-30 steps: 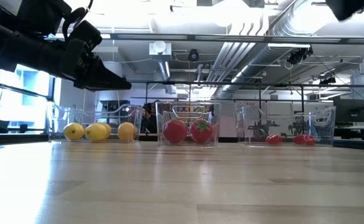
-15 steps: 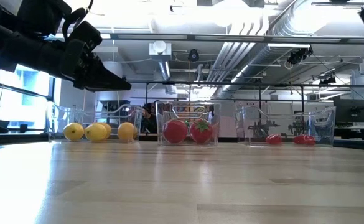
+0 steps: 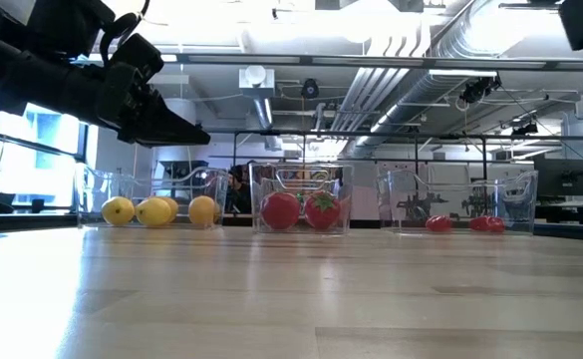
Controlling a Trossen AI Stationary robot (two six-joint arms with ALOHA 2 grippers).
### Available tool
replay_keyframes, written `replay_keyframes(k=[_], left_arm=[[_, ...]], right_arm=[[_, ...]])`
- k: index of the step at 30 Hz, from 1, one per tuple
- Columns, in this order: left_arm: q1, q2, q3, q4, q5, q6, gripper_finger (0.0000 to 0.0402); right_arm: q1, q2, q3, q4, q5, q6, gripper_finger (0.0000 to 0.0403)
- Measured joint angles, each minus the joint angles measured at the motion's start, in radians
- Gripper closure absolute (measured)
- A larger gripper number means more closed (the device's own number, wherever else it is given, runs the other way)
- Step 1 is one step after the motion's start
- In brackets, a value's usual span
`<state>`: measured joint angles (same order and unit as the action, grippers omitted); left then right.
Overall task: Sort produce into baskets
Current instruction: Put the tomato into the middle transparent bin
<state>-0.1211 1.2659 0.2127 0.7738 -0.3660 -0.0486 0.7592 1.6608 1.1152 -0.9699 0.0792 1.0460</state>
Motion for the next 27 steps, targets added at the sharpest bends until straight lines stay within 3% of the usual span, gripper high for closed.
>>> replay_keyframes(k=[10, 21, 27], left_arm=[[0.0, 0.0, 0.0, 0.0, 0.0, 0.0, 0.0401], [0.0, 0.0, 0.0, 0.0, 0.0, 0.0, 0.0401], [0.0, 0.0, 0.0, 0.0, 0.0, 0.0, 0.0401]], right_arm=[[-0.047, 0.022, 0.003, 0.051, 0.005, -0.035, 0.0136], [-0.079, 0.03, 0.004, 0.061, -0.027, -0.111, 0.0249], [-0.079, 0.038, 0.048, 0.006, -0.015, -0.145, 0.026]])
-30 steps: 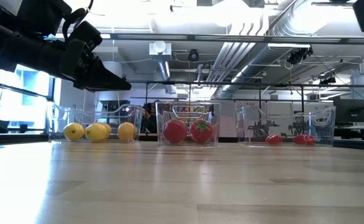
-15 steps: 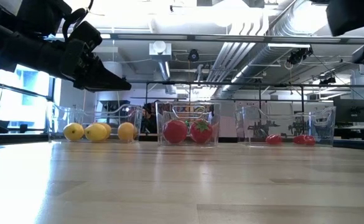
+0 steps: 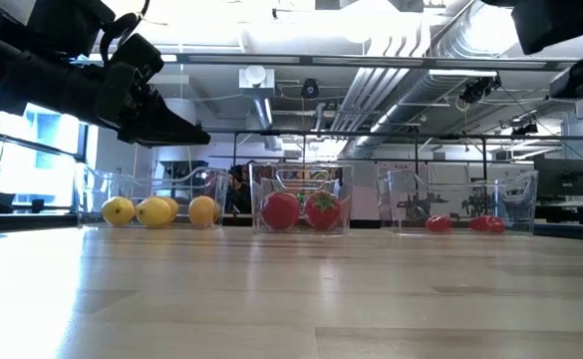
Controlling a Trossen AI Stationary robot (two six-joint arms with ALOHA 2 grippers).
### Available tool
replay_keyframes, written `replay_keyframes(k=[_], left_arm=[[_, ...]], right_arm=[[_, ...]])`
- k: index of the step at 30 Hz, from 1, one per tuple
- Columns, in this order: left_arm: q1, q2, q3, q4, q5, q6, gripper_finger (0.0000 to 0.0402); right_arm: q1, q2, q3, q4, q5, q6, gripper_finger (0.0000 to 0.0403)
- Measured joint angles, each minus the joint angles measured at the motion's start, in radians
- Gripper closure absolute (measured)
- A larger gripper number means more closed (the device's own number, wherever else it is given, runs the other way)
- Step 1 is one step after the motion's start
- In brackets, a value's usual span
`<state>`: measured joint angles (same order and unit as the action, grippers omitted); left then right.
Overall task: Sort produce into baskets
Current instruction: Put the tomato into the middle transparent bin
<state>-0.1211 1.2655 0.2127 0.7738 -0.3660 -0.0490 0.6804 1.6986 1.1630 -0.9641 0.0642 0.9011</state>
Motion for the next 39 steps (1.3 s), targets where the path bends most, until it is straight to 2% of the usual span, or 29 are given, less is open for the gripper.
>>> replay_keyframes(k=[6, 11, 17, 22, 25, 29, 34, 39], left_arm=[[0.0, 0.0, 0.0, 0.0, 0.0, 0.0, 0.0401], [0.0, 0.0, 0.0, 0.001, 0.0, 0.0, 0.0401], [0.0, 0.0, 0.0, 0.003, 0.0, 0.0, 0.0401], [0.0, 0.0, 0.0, 0.003, 0.0, 0.0, 0.0401], [0.0, 0.0, 0.0, 0.003, 0.0, 0.0, 0.0401], [0.0, 0.0, 0.0, 0.003, 0.0, 0.0, 0.0401], [0.0, 0.0, 0.0, 0.002, 0.0, 0.006, 0.0401], [0.0, 0.0, 0.0, 0.002, 0.0, 0.008, 0.0401]], right_arm=[[-0.023, -0.001, 0.072, -0.072, 0.076, -0.073, 0.0262], [-0.097, -0.019, 0.097, -0.072, 0.173, -0.166, 0.0263], [-0.256, -0.085, 0.098, -0.044, 0.341, -0.351, 0.0263], [-0.443, -0.137, 0.099, 0.116, 0.442, -0.574, 0.0263], [-0.567, -0.147, 0.1, 0.266, 0.418, -0.727, 0.0263], [-0.723, -0.136, 0.1, 0.436, 0.31, -0.881, 0.0263], [-0.881, -0.103, 0.101, 0.506, 0.23, -0.95, 0.0263], [-0.976, -0.053, 0.1, 0.54, 0.127, -0.965, 0.0263]])
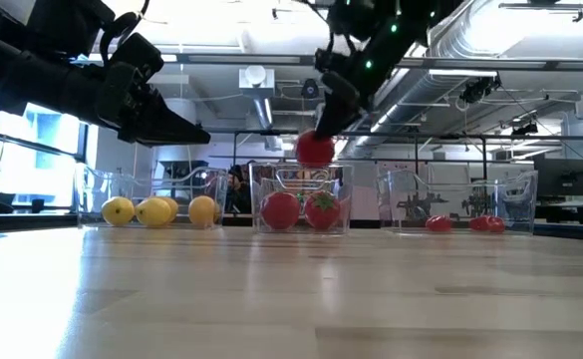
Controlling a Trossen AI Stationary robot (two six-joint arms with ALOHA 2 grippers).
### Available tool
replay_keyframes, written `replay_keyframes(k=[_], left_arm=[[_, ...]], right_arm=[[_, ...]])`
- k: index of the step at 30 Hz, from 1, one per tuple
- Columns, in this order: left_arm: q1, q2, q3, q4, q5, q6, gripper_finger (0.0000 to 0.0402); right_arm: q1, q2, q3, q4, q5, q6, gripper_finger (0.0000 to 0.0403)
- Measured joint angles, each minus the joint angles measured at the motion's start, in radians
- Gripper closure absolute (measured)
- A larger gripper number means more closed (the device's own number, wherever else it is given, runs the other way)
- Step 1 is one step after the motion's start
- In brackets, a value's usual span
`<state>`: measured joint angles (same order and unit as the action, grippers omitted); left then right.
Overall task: Sort produce into baskets
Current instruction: Put the tomato into the middle transparent bin
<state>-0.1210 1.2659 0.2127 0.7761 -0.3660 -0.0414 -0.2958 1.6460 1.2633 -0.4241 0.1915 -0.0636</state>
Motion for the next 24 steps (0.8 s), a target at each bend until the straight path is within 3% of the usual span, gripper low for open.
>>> replay_keyframes(k=[24], left_arm=[[0.0, 0.0, 0.0, -0.001, 0.0, 0.001, 0.0401]], right_arm=[[-0.095, 0.14, 0.0, -0.02, -0.144, -0.105, 0.0263]])
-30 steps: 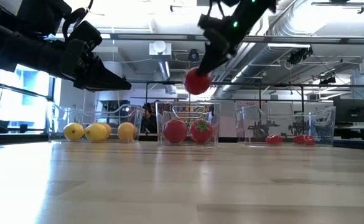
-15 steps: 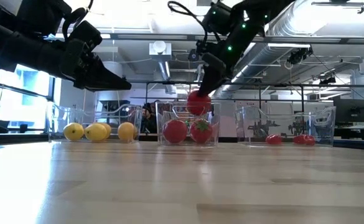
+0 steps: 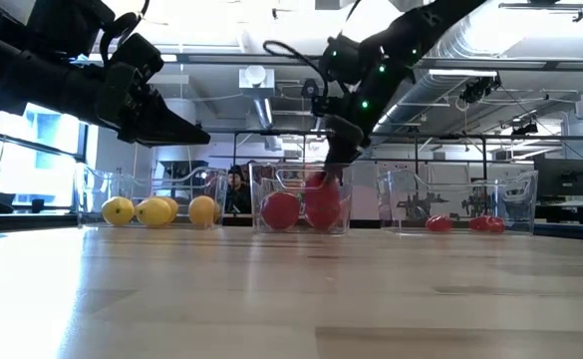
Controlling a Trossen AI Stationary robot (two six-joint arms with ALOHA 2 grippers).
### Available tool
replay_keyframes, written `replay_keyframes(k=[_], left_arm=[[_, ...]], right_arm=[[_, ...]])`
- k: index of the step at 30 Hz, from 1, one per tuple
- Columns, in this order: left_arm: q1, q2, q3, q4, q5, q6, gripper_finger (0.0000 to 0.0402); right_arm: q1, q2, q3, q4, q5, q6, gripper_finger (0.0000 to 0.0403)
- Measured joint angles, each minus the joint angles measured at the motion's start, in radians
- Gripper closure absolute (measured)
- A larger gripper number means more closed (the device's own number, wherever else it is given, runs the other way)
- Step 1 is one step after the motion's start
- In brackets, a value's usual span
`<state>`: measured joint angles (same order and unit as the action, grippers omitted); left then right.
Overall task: Sort produce into baskets
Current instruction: Put the tomato into the middle transparent bin
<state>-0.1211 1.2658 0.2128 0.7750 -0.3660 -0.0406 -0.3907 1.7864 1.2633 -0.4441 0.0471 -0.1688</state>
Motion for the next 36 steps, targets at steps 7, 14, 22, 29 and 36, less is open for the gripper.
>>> replay_keyframes(k=[7, 14, 22, 29, 36], left_arm=[[0.0, 0.0, 0.0, -0.001, 0.0, 0.0, 0.0401], [0.0, 0.0, 0.0, -0.001, 0.0, 0.0, 0.0401], [0.0, 0.0, 0.0, -0.001, 0.0, 0.0, 0.0401], [0.0, 0.0, 0.0, -0.001, 0.0, 0.0, 0.0401], [0.0, 0.0, 0.0, -0.001, 0.0, 0.0, 0.0401]], right_arm=[[-0.023, 0.033, 0.0, 0.002, -0.042, -0.032, 0.0263], [-0.024, 0.035, 0.0, 0.009, -0.048, -0.043, 0.0259], [-0.027, 0.035, 0.0, 0.01, -0.048, -0.058, 0.0246], [-0.029, 0.035, 0.0, 0.01, -0.048, -0.057, 0.0244], [-0.028, 0.035, 0.0, 0.01, -0.029, -0.05, 0.0221]])
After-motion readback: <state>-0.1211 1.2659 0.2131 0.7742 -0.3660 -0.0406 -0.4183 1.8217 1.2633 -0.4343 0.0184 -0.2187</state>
